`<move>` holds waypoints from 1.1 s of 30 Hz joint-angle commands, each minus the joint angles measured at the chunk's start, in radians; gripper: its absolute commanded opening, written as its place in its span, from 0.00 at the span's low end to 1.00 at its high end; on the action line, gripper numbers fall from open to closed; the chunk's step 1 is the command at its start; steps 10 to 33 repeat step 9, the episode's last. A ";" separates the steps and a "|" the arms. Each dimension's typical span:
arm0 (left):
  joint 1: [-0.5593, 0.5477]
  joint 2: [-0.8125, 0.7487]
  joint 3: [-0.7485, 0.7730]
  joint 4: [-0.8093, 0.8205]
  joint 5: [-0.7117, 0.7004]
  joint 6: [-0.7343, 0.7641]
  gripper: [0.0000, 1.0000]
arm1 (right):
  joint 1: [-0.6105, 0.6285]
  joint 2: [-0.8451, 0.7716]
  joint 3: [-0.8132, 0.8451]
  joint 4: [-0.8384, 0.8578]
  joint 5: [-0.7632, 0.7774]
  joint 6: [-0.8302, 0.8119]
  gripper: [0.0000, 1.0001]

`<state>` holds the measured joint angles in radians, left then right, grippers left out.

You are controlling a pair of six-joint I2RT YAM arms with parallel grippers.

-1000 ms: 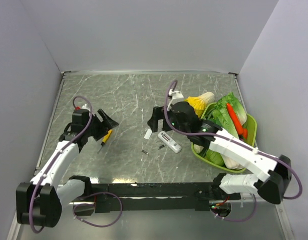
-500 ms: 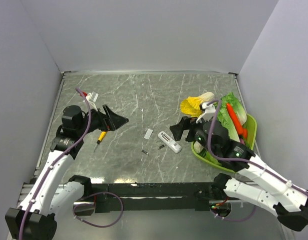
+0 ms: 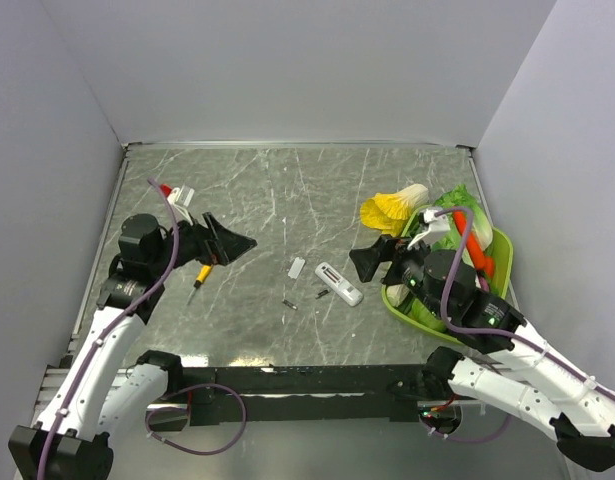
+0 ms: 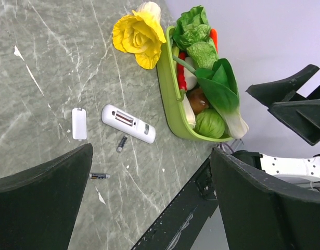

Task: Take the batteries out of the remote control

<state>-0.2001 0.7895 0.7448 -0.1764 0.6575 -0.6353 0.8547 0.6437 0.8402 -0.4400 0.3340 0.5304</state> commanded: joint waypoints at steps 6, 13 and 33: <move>-0.002 -0.021 0.008 0.051 0.001 0.019 0.99 | 0.006 -0.013 -0.020 0.014 0.017 -0.020 1.00; -0.001 -0.019 0.005 0.055 0.008 0.016 0.99 | 0.006 -0.007 -0.015 0.006 0.031 -0.024 1.00; -0.001 -0.019 0.005 0.055 0.008 0.016 0.99 | 0.006 -0.007 -0.015 0.006 0.031 -0.024 1.00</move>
